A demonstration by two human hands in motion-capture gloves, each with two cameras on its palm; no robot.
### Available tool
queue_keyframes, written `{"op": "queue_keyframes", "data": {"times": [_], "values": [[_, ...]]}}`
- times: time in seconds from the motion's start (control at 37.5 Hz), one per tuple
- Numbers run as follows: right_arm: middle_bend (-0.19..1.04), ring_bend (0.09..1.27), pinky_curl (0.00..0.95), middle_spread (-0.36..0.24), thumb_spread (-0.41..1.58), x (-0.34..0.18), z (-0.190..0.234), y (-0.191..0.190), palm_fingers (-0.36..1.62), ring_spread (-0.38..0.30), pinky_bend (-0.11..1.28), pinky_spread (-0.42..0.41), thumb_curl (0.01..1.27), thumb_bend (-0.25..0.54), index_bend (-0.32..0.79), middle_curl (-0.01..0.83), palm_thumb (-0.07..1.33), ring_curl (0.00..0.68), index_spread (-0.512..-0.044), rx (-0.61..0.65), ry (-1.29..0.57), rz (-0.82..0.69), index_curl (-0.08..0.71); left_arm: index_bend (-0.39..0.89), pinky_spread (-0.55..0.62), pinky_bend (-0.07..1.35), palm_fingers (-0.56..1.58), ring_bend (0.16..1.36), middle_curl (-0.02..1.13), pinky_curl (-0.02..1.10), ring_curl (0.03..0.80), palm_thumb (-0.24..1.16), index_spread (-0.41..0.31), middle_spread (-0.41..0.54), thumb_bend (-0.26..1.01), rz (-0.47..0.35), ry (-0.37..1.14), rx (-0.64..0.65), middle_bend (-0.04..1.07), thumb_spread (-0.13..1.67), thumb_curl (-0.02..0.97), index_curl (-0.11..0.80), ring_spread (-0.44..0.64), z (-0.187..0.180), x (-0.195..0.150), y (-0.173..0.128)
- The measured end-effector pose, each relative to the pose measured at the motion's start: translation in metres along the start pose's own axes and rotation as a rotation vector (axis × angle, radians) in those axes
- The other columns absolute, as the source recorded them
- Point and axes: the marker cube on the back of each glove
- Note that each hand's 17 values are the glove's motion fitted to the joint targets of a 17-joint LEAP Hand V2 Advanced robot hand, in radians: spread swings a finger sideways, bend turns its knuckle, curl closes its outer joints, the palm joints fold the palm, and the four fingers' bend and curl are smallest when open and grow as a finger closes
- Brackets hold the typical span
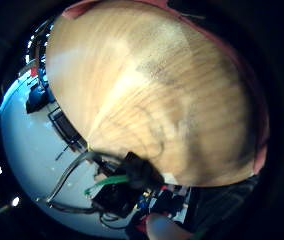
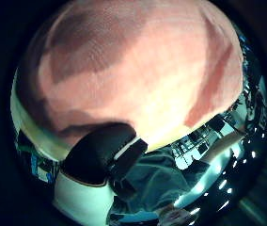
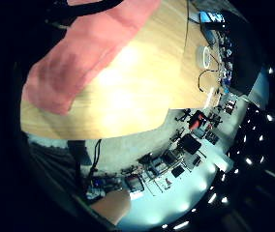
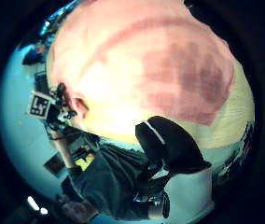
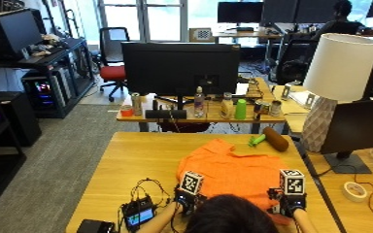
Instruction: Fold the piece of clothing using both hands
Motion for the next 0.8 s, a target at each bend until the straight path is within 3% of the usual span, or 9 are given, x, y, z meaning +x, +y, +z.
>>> {"op": "queue_keyframes", "data": {"times": [0.08, 0.19, 0.32, 0.37, 0.45, 0.48, 0.56, 0.72, 0.8], "values": [[0.22, 0.53, 0.349, -0.059, 1.12, -0.003, 0.009, -0.017, 0.40, -0.022, 0.49, 0.114, 0.23, -0.014, 0.11, 0.351, 0.51, 0.330, -0.341, 0.112, 0.026, -0.102, 0.180, 0.08, 0.44, 0.66, -0.15, 0.68, 0.22, 0.34, 0.237, 0.07, 0.060, 0.382, -0.03, 0.009, -0.002, 0.065, 0.16, 0.82, 0.279, 0.103, 0.49, -0.003, 0.000, -0.002], [0.26, 0.56, 0.342, -0.059, 1.11, -0.006, 0.019, -0.026, 0.50, -0.043, 0.48, 0.089, 0.25, 0.009, 0.10, 0.368, 0.57, 0.338, -0.326, 0.182, 0.040, -0.120, 0.179, 0.15, 0.39, 0.64, -0.02, 0.66, 0.23, 0.34, 0.234, 0.09, 0.023, 0.328, -0.02, 0.082, -0.014, 0.223, 0.18, 0.84, 0.283, 0.133, 0.45, -0.012, 0.004, -0.014], [0.30, 0.61, 0.333, -0.079, 1.08, -0.010, 0.030, -0.025, 0.76, -0.098, 0.47, 0.000, 0.29, 0.052, 0.13, 0.383, 0.72, 0.345, -0.307, 0.350, 0.002, -0.157, 0.190, 0.21, 0.12, 0.63, 0.38, 0.68, 0.25, 0.33, 0.237, 0.20, -0.056, 0.146, 0.04, 0.160, 0.004, 0.465, 0.19, 0.99, 0.287, 0.188, 0.23, -0.025, 0.013, -0.030], [0.26, 0.60, 0.334, -0.092, 1.06, -0.009, 0.031, -0.034, 0.86, -0.119, 0.48, -0.042, 0.30, 0.066, 0.19, 0.378, 0.77, 0.349, -0.306, 0.453, -0.014, -0.174, 0.221, 0.25, 0.07, 0.59, 0.47, 0.67, 0.26, 0.32, 0.244, 0.25, -0.083, 0.090, 0.06, 0.164, 0.006, 0.547, 0.19, 1.05, 0.288, 0.219, 0.16, -0.029, 0.016, -0.026], [0.24, 0.58, 0.334, -0.105, 1.06, -0.006, 0.030, -0.050, 0.98, -0.143, 0.47, -0.099, 0.31, 0.092, 0.19, 0.381, 0.85, 0.353, -0.296, 0.570, -0.013, -0.194, 0.245, 0.26, 0.01, 0.54, 0.55, 0.65, 0.29, 0.32, 0.259, 0.31, -0.109, 0.027, 0.08, 0.175, 0.024, 0.640, 0.20, 1.12, 0.287, 0.252, 0.08, -0.037, 0.019, -0.025], [0.25, 0.58, 0.351, -0.112, 1.06, -0.005, 0.028, -0.050, 1.13, -0.154, 0.51, -0.148, 0.33, 0.131, 0.19, 0.390, 0.92, 0.363, -0.286, 0.582, -0.007, -0.192, 0.256, 0.28, -0.02, 0.51, 0.64, 0.65, 0.31, 0.32, 0.266, 0.34, -0.124, -0.010, 0.10, 0.189, 0.031, 0.663, 0.25, 1.15, 0.289, 0.266, 0.04, -0.040, 0.019, -0.025], [0.27, 0.59, 0.371, -0.121, 1.04, -0.004, 0.023, -0.043, 1.27, -0.174, 0.55, -0.217, 0.34, 0.143, 0.19, 0.405, 0.98, 0.381, -0.275, 0.568, 0.006, -0.181, 0.285, 0.29, -0.10, 0.45, 0.81, 0.60, 0.34, 0.31, 0.262, 0.40, -0.155, -0.086, 0.13, 0.209, 0.038, 0.695, 0.32, 1.21, 0.290, 0.292, -0.06, -0.048, 0.016, -0.026], [0.32, 0.63, 0.394, -0.156, 1.00, -0.008, 0.004, -0.023, 1.36, -0.206, 0.56, -0.279, 0.34, 0.112, 0.18, 0.437, 1.00, 0.414, -0.267, 0.528, 0.023, -0.213, 0.325, 0.33, -0.20, 0.32, 1.02, 0.50, 0.39, 0.30, 0.275, 0.48, -0.216, -0.192, 0.16, 0.203, 0.071, 0.605, 0.39, 1.27, 0.286, 0.347, -0.21, -0.057, 0.005, -0.018], [0.33, 0.65, 0.399, -0.171, 0.99, -0.007, -0.012, -0.014, 1.37, -0.218, 0.56, -0.296, 0.34, 0.097, 0.18, 0.446, 1.01, 0.424, -0.266, 0.529, 0.043, -0.225, 0.339, 0.32, -0.22, 0.28, 1.06, 0.47, 0.41, 0.31, 0.288, 0.49, -0.237, -0.225, 0.16, 0.196, 0.056, 0.583, 0.40, 1.29, 0.280, 0.365, -0.25, -0.066, -0.004, -0.045]]}}
